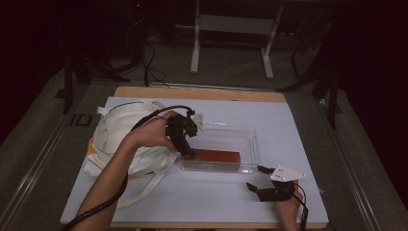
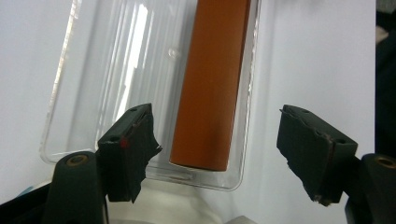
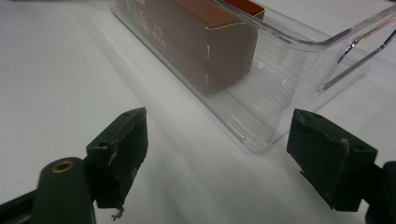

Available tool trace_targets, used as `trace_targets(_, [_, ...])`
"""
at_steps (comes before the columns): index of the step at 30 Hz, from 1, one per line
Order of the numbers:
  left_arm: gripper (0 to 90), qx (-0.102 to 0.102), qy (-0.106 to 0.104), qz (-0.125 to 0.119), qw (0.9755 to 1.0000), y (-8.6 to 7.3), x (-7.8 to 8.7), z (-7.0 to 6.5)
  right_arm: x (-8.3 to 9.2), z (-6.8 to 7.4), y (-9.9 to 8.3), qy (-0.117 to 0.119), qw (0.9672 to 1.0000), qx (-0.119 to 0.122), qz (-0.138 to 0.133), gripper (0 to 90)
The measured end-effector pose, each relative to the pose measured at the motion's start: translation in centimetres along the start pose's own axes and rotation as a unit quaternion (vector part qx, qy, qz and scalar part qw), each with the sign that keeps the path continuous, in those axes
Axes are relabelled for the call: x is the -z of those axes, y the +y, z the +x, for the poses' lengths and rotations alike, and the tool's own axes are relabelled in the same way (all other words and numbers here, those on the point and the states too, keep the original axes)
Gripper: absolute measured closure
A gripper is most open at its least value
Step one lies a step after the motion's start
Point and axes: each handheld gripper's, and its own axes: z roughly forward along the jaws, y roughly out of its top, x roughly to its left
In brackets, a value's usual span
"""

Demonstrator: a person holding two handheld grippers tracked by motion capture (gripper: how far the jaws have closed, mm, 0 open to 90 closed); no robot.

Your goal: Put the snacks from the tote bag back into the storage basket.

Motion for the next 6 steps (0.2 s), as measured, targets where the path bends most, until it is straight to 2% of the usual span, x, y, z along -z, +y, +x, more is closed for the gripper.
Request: trace_targets(6, [28.3,0.017,0.029,-0.012,0.9994,-1.4,0.3,-0.9,0.0,0.0,0.0,0.0,1.0,-0.001,-0.002,20.4])
